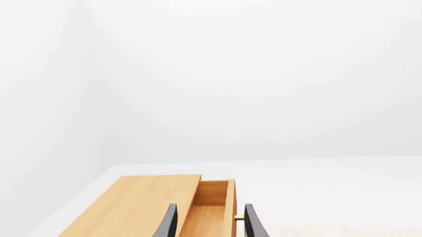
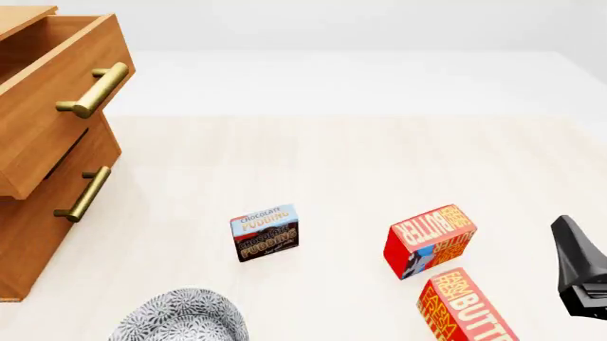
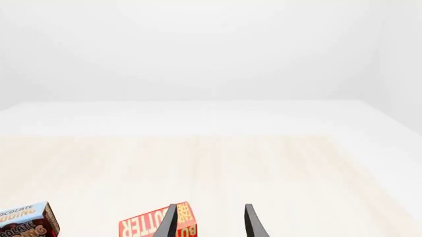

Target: Put the chocolate pudding in the top drawer of the cabinet and close it.

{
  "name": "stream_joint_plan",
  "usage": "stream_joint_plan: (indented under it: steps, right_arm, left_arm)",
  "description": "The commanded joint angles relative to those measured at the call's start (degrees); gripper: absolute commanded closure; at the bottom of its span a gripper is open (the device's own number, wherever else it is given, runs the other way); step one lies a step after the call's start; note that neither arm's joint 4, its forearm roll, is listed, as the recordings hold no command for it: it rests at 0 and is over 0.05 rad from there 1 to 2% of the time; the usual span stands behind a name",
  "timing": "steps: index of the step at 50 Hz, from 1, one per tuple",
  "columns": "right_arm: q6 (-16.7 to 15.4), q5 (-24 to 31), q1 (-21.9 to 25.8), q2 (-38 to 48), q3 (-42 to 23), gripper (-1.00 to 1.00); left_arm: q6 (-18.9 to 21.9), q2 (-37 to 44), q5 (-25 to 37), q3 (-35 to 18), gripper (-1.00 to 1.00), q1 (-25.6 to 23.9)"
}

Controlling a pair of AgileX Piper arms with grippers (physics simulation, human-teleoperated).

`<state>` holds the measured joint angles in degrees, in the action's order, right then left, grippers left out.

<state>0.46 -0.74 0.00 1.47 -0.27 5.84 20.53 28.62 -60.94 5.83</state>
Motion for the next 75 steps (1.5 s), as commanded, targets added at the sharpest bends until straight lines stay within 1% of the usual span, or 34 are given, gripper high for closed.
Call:
stream_joint_plan:
  steps: [1,3,8,9,10,11,16,17,18,20,22,24,29,30,32,33,36,42,43,45,46,47,49,53,54,55,56,57,58,64,67,69,71,75]
  right_arm:
    - [0.0,0.09,-0.01,-0.1,0.0,-1.0]
    - [0.01,0.07,0.0,-0.07,0.0,-1.0]
    - [0.0,0.07,0.0,-0.06,0.0,-1.0]
    - [0.02,0.08,0.0,-0.1,0.0,-1.0]
    - [0.01,0.08,-0.01,-0.09,0.0,-1.0]
    - [0.0,0.07,0.0,-0.07,0.0,-1.0]
    - [-0.01,0.07,0.0,-0.07,0.0,-1.0]
    - [0.0,0.07,0.01,-0.06,0.0,-1.0]
    - [0.0,0.09,-0.01,-0.11,0.0,-1.0]
    - [0.01,0.09,-0.01,-0.09,0.0,-1.0]
    - [0.0,0.07,0.0,-0.06,0.0,-1.0]
    - [0.0,0.08,0.0,-0.08,0.0,-1.0]
    - [0.0,0.08,0.0,-0.08,0.0,-1.0]
    - [0.01,0.08,-0.01,-0.09,0.0,-1.0]
    - [0.0,0.08,0.0,-0.08,0.0,-1.0]
    - [0.01,0.07,0.0,-0.06,0.0,-1.0]
    - [0.0,0.07,0.0,-0.06,0.0,-1.0]
    - [0.0,0.07,0.0,-0.07,0.0,-1.0]
    - [0.01,0.06,0.01,-0.06,0.0,-1.0]
    - [0.01,0.08,-0.01,-0.08,0.0,-1.0]
    - [-0.01,0.08,0.0,-0.09,0.0,-1.0]
    - [0.0,0.07,0.01,-0.07,0.0,-1.0]
    - [-0.01,0.09,0.0,-0.11,0.0,-1.0]
    - [0.02,0.08,-0.02,-0.08,0.0,-1.0]
    - [-0.01,0.06,0.01,-0.06,0.0,-1.0]
    - [-0.01,0.07,0.0,-0.08,0.0,-1.0]
    - [0.0,0.09,0.0,-0.11,0.0,-1.0]
    - [0.01,0.06,0.0,-0.05,0.0,-1.0]
    - [0.02,0.07,-0.01,-0.06,0.0,-1.0]
    - [0.0,0.08,-0.01,-0.09,0.0,-1.0]
    - [0.0,0.07,-0.01,-0.06,0.0,-1.0]
    - [-0.01,0.07,-0.01,-0.07,0.0,-1.0]
    - [0.0,0.07,0.0,-0.07,0.0,-1.0]
    - [0.0,0.09,0.0,-0.12,0.0,-1.0]
  left_arm:
    - [0.64,5.05,6.13,-9.15,-1.0,0.5]
    - [0.47,6.3,7.78,-10.42,-1.0,-0.47]
    - [0.71,8.24,9.69,-11.78,-1.0,0.16]
    - [-0.35,9.13,10.21,-12.45,-1.0,1.29]
    - [-1.96,10.53,11.1,-12.89,-1.0,0.92]
    - [-2.45,11.57,11.62,-12.95,-1.0,1.23]
    - [-2.55,14.75,13.26,-13.44,-1.0,1.65]
    - [-2.36,14.65,13.29,-13.69,-1.0,0.27]
    - [-5.62,16.95,15.15,-13.94,-1.0,-0.98]
    - [-5.34,17.99,15.57,-13.95,-1.0,-1.02]
    - [-1.58,16.8,14.53,-14.21,-1.0,0.66]
    - [-2.93,17.78,15.8,-15.16,-1.0,0.44]
    - [-1.98,18.46,17.18,-16.29,-1.0,0.6]
    - [-2.36,18.65,17.36,-16.55,-1.0,0.66]
    - [-6.94,19.95,19.18,-17.66,-1.0,-1.43]
    - [-6.97,20.35,19.56,-17.67,-1.0,-1.51]
    - [-3.44,20.34,19.39,-16.91,-1.0,-0.43]
    - [-3.1,22.3,20.12,-15.46,-1.0,-0.61]
    - [-3.31,21.97,19.67,-15.14,-1.0,-1.75]
    - [-6.65,23.16,20.02,-14.26,-1.0,-3.77]
    - [-4.8,23.91,18.83,-12.95,-1.0,-2.12]
    - [-4.41,23.97,18.11,-12.53,-1.0,-1.34]
    - [-6.35,24.99,18.57,-12.07,-1.0,-2.1]
    - [-5.52,25.34,18.01,-11.13,-1.0,-1.39]
    - [-7.31,25.91,19.08,-10.64,-1.0,-3.44]
    - [-7.45,26.59,19.51,-10.51,-1.0,-3.38]
    - [-4.7,26.92,18.95,-10.47,-1.0,-1.66]
    - [-4.38,27.05,19.01,-10.29,-1.0,-1.78]
    - [-5.07,27.89,19.23,-9.83,-1.0,-2.02]
    - [-3.96,30.14,19.16,-9.66,-1.0,-0.66]
    - [-4.33,30.66,19.64,-9.97,-1.0,-0.48]
    - [-5.55,31.0,20.7,-9.8,-1.0,-2.86]
    - [-4.28,31.19,20.15,-9.77,-1.0,-1.5]
    - [-3.76,32.52,19.63,-8.55,-1.0,-0.97]
